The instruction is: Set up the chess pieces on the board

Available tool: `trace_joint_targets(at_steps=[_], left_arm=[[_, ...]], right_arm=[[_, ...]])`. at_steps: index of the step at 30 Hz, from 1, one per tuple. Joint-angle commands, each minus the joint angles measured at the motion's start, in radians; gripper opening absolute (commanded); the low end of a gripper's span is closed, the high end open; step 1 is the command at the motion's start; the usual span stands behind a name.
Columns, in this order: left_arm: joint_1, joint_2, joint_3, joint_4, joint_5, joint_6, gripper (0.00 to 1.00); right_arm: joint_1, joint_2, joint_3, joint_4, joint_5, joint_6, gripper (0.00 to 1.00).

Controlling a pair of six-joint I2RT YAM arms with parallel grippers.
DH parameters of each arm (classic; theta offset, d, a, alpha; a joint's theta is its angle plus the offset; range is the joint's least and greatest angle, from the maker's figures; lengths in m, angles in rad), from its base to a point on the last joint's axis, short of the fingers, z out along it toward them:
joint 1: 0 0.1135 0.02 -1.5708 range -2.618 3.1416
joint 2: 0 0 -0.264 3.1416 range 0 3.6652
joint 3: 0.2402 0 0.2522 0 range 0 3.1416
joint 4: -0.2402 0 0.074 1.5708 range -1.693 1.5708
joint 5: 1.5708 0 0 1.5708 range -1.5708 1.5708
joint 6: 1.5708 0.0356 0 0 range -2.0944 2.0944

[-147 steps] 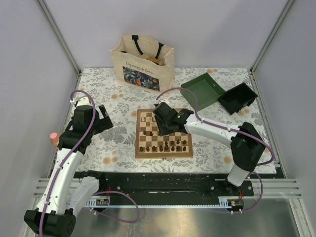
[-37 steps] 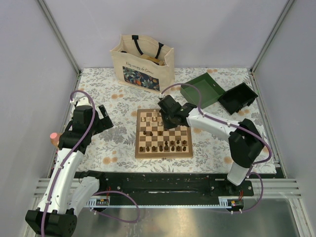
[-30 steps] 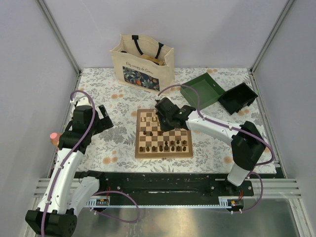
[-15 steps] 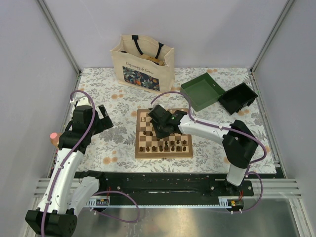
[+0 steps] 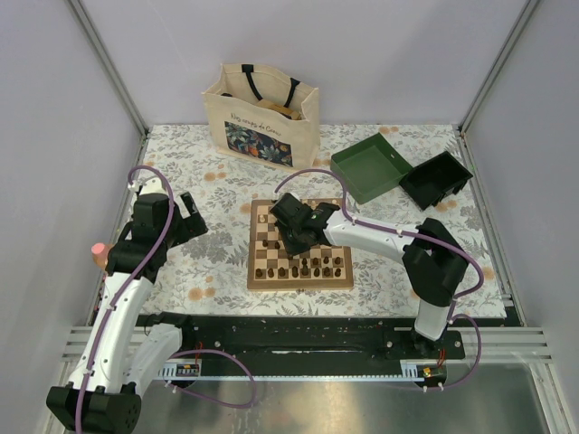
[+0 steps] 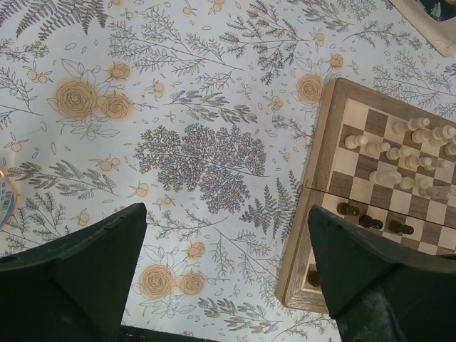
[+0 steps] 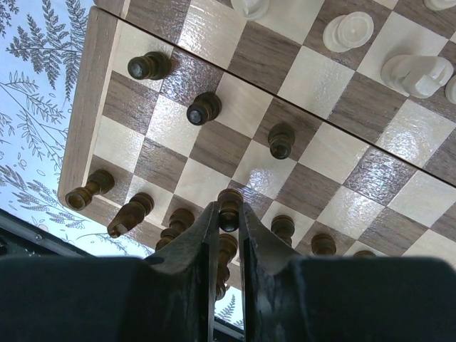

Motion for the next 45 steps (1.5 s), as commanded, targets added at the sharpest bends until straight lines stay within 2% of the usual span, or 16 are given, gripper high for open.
trace_joint_targets(at_steps=[1, 45], left_arm=[[0.008, -0.015, 0.0, 0.043, 0.018, 0.016, 0.99], [0.014, -0.001, 0.0, 0.043, 0.021, 0.017, 0.99]], right_arm=[[0.011, -0.003, 0.006, -0.004, 0.008, 0.011, 0.22], [0.013, 0.018, -0.018, -0.021, -0.032, -0.021, 0.22]])
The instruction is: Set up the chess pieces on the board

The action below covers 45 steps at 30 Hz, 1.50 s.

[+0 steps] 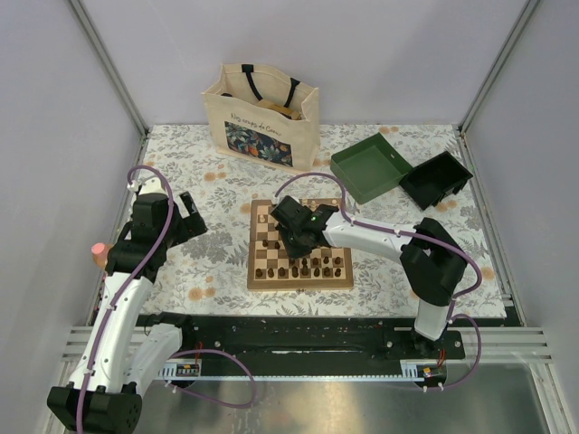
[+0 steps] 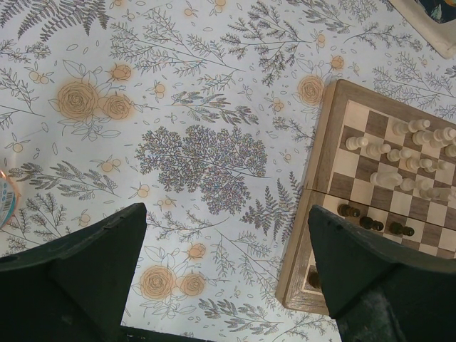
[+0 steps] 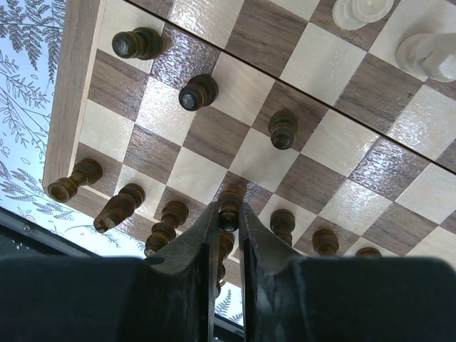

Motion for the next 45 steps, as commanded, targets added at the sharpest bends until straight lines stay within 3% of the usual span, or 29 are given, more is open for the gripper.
trace_joint_targets(at_steps=[1, 14, 23, 45], left_arm=[[0.005, 0.001, 0.0, 0.04, 0.015, 0.012, 0.99], [0.005, -0.001, 0.0, 0.038, 0.015, 0.012, 0.99], [0.005, -0.001, -0.002, 0.04, 0.018, 0.012, 0.99], [0.007, -0.01, -0.003, 0.038, 0.015, 0.011, 0.99]], right_arm=[[0.012, 0.013, 0.004, -0.014, -0.017, -0.011, 0.22], [0.013, 0.018, 0.004, -0.026, -0.009, -0.017, 0.22], [0.015, 0.015, 0.013, -0.026, -0.014, -0.016, 0.35], [-0.014, 0.013, 0.134, -0.029, 0.135, -0.022, 0.45]])
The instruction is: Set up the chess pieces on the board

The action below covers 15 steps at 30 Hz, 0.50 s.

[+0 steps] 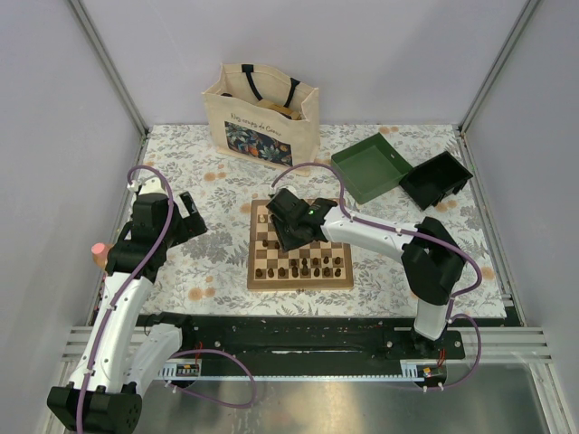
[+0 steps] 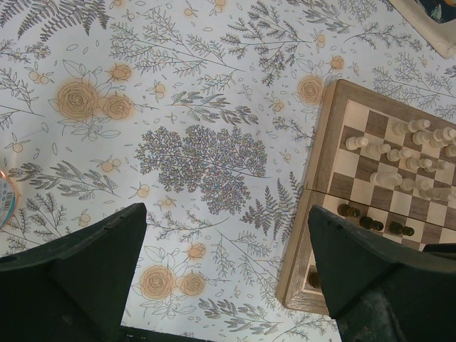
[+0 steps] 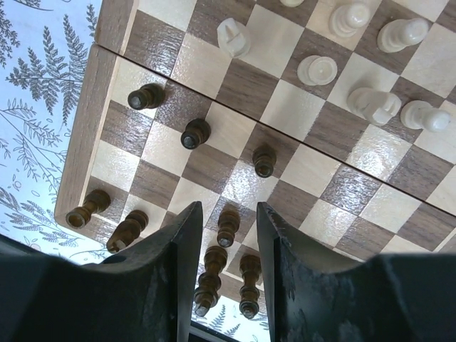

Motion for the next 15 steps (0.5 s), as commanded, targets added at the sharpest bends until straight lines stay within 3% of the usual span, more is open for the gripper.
trace_joint_targets(at_steps=[1, 15], left_arm=[[0.007, -0.01, -0.002, 0.04, 0.015, 0.012, 0.99], [0.007, -0.007, 0.0, 0.038, 0.018, 0.01, 0.99]], right_arm=[[-0.017, 0.006, 0.048, -0.001, 0.047, 0.0, 0.45], [-0.047, 0.064, 0.065, 0.008, 0.025, 0.0, 0.43]])
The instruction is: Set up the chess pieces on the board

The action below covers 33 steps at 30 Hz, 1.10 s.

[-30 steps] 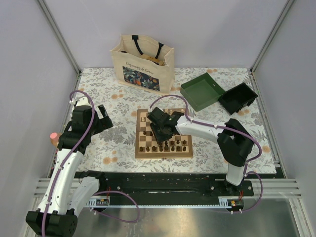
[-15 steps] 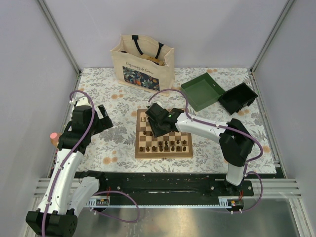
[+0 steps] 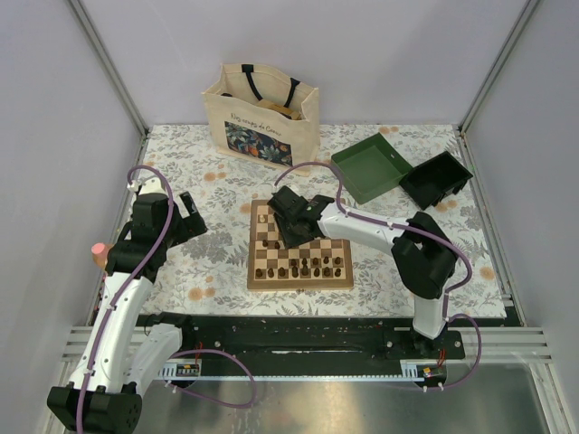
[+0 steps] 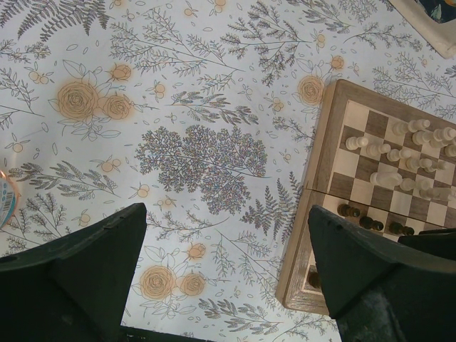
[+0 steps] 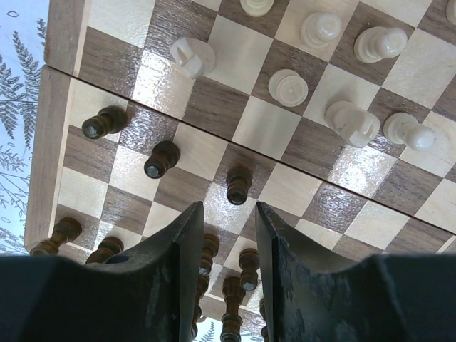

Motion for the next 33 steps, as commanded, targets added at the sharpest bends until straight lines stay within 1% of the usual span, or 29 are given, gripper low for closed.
trace_joint_targets(at_steps=[1, 6, 14, 19, 33], left_arm=[[0.007, -0.006, 0.0, 0.04, 0.016, 0.01, 0.99], [0.007, -0.004, 0.0, 0.038, 0.018, 0.01, 0.99], [0.008, -0.003, 0.0, 0.04, 0.018, 0.01, 0.99], [0.008, -0.004, 0.0, 0.038, 0.016, 0.01, 0.99], [0.008, -0.004, 0.0, 0.04, 0.016, 0.01, 0.99]], right_arm=[[-0.013, 0.009, 0.047, 0.015, 0.009, -0.001, 0.43], [-0.018, 0.024, 0.054, 0.018, 0.006, -0.002, 0.42], [-0.027, 0.039, 0.061, 0.018, -0.011, -0.011, 0.36], [-0.027, 0.039, 0.058, 0.019, -0.015, -0.014, 0.36], [-0.027, 0.056, 0.068, 0.019, -0.025, -0.022, 0.31]])
